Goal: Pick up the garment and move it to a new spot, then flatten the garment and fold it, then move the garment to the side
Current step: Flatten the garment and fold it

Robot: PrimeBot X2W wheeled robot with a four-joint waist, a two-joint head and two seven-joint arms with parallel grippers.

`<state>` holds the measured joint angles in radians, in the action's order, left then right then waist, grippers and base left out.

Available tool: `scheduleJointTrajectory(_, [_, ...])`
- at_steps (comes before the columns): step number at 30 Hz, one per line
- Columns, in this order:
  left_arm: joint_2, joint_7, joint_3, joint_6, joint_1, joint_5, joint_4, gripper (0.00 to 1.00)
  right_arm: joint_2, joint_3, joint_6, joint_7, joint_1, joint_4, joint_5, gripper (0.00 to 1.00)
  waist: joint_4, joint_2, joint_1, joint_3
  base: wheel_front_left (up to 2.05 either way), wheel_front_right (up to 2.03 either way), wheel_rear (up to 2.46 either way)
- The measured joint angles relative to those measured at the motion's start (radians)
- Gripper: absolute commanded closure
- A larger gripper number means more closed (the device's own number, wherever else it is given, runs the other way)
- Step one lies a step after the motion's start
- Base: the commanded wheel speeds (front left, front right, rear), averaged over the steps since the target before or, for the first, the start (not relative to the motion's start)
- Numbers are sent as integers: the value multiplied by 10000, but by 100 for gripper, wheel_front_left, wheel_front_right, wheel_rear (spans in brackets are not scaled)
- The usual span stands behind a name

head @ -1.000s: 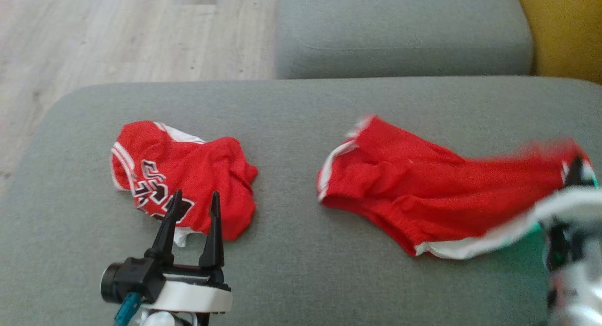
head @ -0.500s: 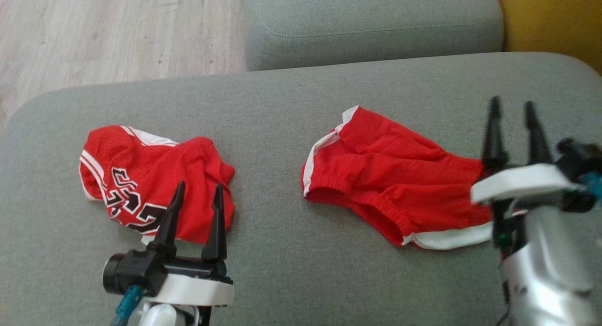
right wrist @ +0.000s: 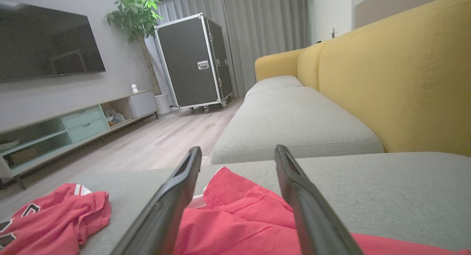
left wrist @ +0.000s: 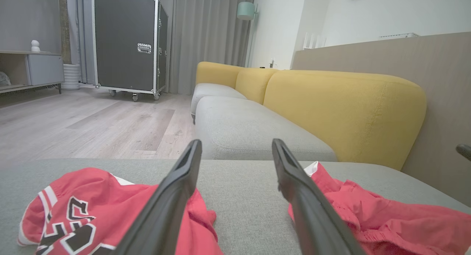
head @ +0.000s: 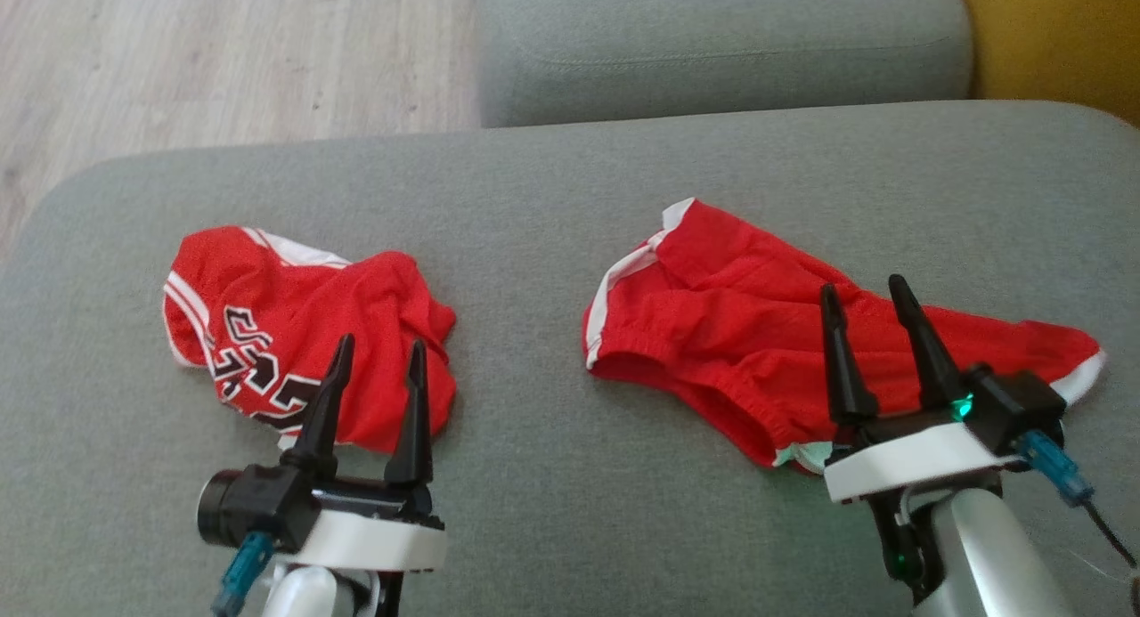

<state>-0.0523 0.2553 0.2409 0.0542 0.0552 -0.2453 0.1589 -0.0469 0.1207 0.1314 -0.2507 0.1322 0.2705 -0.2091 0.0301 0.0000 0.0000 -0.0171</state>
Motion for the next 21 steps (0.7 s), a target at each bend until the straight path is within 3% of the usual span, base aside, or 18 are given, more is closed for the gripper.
scheduleJointTrajectory(8, [4, 0, 249, 2, 323, -25, 25, 0, -8, 165, 0, 1588, 1250, 838, 1634, 0, 516, 0, 0, -502, 0, 0, 0])
scheduleJointTrajectory(16, [10, 0, 719, 0, 913, -238, 150, 0, -405, 393, 0, 3684, 3729, 3626, 1919, 0, 1311, 0, 2, -1137, 0, 0, 0])
scheduleJointTrajectory(21, [13, 0, 1028, -29, 1188, -391, 165, 0, -677, 391, 0, 4360, 4801, 5189, 1929, 0, 1874, 0, 2, -1473, 0, 0, 0])
